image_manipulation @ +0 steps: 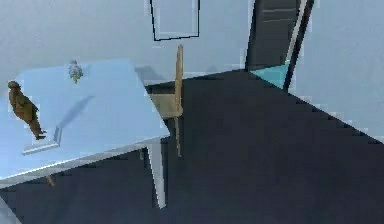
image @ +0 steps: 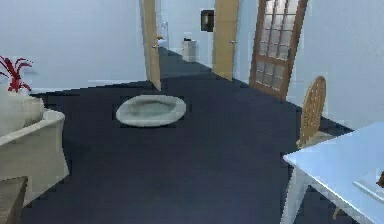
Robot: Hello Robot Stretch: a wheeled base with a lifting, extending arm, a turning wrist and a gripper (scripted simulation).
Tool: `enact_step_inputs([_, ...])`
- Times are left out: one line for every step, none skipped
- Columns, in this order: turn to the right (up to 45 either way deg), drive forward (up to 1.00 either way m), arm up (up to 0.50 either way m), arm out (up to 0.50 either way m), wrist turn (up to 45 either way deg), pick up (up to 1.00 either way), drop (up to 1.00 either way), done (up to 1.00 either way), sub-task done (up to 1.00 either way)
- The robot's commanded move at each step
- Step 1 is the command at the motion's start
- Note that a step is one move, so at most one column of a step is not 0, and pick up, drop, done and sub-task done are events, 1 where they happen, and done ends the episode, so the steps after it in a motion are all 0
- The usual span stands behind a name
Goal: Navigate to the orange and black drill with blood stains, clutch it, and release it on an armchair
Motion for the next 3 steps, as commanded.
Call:
enact_step_inputs([0.0, 1.00, 0.00, 0.00, 0.0, 0.00, 0.00, 0.00, 0.00])
enact_step_inputs([12.0, 0.00, 0.00, 0.00, 0.0, 0.00, 0.00, 0.00, 0.00])
enact_step_inputs([0.0, 1.00, 0.00, 0.00, 0.0, 0.00, 0.00, 0.00, 0.00])
